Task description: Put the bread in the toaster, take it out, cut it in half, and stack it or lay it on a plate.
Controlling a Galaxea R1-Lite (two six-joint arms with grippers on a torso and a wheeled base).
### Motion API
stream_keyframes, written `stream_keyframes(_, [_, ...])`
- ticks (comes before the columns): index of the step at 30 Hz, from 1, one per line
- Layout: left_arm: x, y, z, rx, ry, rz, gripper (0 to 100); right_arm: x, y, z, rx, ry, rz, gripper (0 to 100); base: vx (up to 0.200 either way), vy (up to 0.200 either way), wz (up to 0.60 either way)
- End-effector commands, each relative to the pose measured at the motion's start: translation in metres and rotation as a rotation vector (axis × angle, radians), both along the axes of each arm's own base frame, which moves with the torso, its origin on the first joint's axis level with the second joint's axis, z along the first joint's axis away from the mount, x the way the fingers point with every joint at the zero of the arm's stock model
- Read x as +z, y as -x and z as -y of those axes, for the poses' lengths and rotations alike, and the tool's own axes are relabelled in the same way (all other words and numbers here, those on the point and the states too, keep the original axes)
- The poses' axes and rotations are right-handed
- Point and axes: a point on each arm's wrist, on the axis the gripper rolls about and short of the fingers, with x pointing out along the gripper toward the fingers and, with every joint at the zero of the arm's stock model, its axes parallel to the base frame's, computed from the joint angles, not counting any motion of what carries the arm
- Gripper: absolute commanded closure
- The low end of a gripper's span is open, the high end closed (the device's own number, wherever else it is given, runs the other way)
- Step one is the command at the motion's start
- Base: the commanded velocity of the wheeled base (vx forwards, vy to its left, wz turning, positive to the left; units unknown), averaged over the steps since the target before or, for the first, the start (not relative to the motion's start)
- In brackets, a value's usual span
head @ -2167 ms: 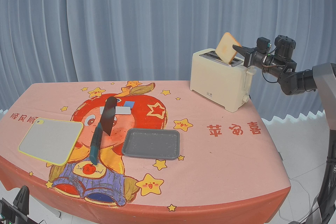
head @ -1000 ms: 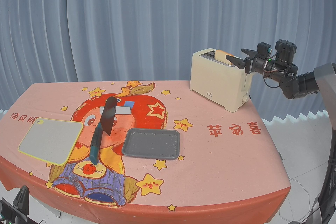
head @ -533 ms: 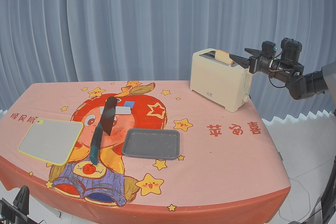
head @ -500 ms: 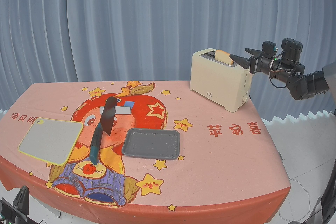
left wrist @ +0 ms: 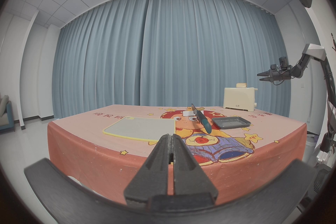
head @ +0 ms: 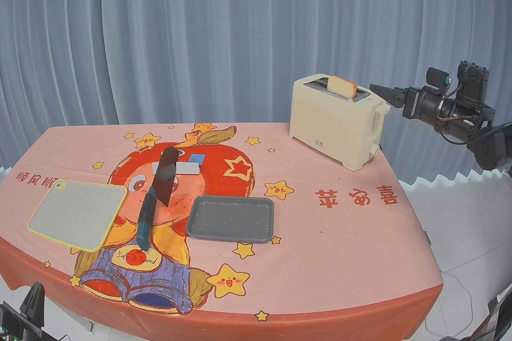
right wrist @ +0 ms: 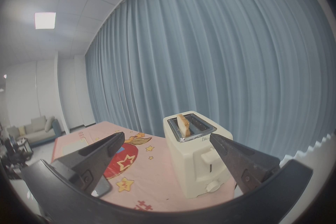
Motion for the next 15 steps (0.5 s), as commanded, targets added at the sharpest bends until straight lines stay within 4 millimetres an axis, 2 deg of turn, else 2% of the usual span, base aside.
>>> stream_keyframes(1, [-0.005, -0.001, 0.0, 0.001, 0.0, -0.019, 100, 0.019, 0.027, 0.001, -0.004, -0.032, 0.025, 0, 0.0, 0.0, 0.0])
stream_keyframes(10, [-0.005, -0.001, 0.0, 0.001, 0.0, -0.019, 100, 0.015, 0.026, 0.005, -0.053, -0.048, 0.015, 0, 0.0, 0.0, 0.0])
stream_keyframes(11, [-0.005, -0.001, 0.0, 0.001, 0.0, -0.019, 100, 0.015, 0.025, 0.008, -0.064, -0.049, 0.022, 100, 0.0, 0.0, 0.0])
stream_keyframes(15, [-0.005, -0.001, 0.0, 0.001, 0.0, -0.019, 100, 0.013, 0.021, 0.018, -0.096, -0.057, 0.032, 100, 0.0, 0.0, 0.0])
